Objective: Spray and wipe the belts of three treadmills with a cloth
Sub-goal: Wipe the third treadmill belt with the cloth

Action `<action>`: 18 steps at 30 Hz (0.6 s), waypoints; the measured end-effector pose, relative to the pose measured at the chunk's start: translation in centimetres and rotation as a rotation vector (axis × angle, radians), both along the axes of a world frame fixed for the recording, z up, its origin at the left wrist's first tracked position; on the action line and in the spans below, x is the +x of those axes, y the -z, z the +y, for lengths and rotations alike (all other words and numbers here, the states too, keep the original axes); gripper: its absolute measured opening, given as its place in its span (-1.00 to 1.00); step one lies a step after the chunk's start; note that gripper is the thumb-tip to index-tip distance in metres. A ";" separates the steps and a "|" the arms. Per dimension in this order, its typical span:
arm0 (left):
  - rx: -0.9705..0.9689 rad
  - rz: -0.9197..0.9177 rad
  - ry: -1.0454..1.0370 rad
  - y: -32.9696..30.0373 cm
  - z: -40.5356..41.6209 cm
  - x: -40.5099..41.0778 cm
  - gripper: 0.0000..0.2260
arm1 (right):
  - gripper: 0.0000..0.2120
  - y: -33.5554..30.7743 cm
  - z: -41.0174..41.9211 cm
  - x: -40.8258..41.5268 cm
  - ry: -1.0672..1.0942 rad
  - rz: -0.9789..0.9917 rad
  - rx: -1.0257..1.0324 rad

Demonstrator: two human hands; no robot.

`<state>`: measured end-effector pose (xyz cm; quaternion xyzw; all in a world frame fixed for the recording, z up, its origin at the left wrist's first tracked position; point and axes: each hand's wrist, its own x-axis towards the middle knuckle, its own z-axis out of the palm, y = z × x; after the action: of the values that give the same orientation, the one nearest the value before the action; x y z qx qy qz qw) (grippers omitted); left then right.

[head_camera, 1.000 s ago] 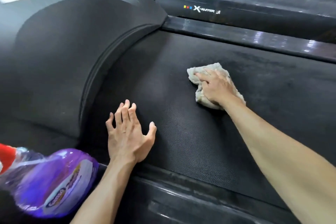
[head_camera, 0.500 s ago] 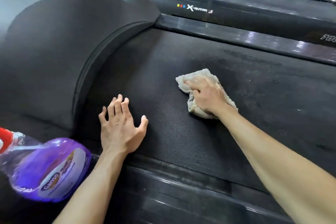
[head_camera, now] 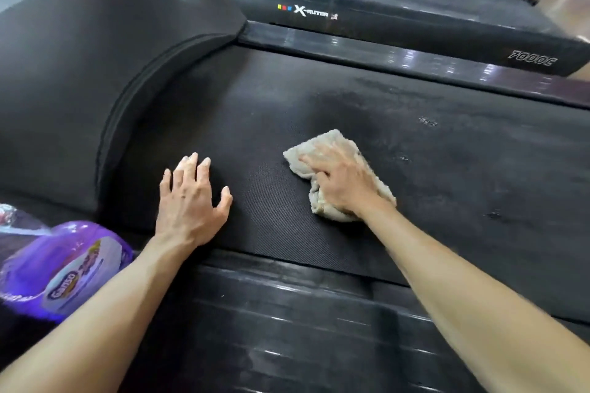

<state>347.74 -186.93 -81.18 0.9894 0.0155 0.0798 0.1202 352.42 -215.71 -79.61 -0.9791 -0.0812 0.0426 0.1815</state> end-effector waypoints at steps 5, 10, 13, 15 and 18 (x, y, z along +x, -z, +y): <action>-0.042 0.001 0.218 -0.4 -4.2 -0.7 -0.25 | -0.45 0.4 -5.2 -8.1 -0.078 0.018 0.126; 0.030 0.012 0.199 1.0 -5.1 -0.7 -0.26 | -0.47 0.0 -5.5 -4.3 0.142 -0.002 0.008; 0.034 0.013 0.204 1.1 -5.1 -0.7 -0.28 | -0.56 -0.1 -2.1 -3.5 0.096 -0.022 0.010; 0.035 0.019 0.196 1.1 -5.1 -0.8 -0.29 | -0.53 -0.3 -1.1 -5.3 -0.007 -0.002 0.036; 0.030 0.020 0.195 1.2 -5.1 -0.8 -0.30 | -0.46 -0.1 -2.8 -9.0 -0.118 0.009 0.081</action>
<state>346.97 -192.03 -82.34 0.9887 -0.0810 0.0579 0.1125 343.45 -218.53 -79.47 -0.9643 -0.1394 0.0541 0.2186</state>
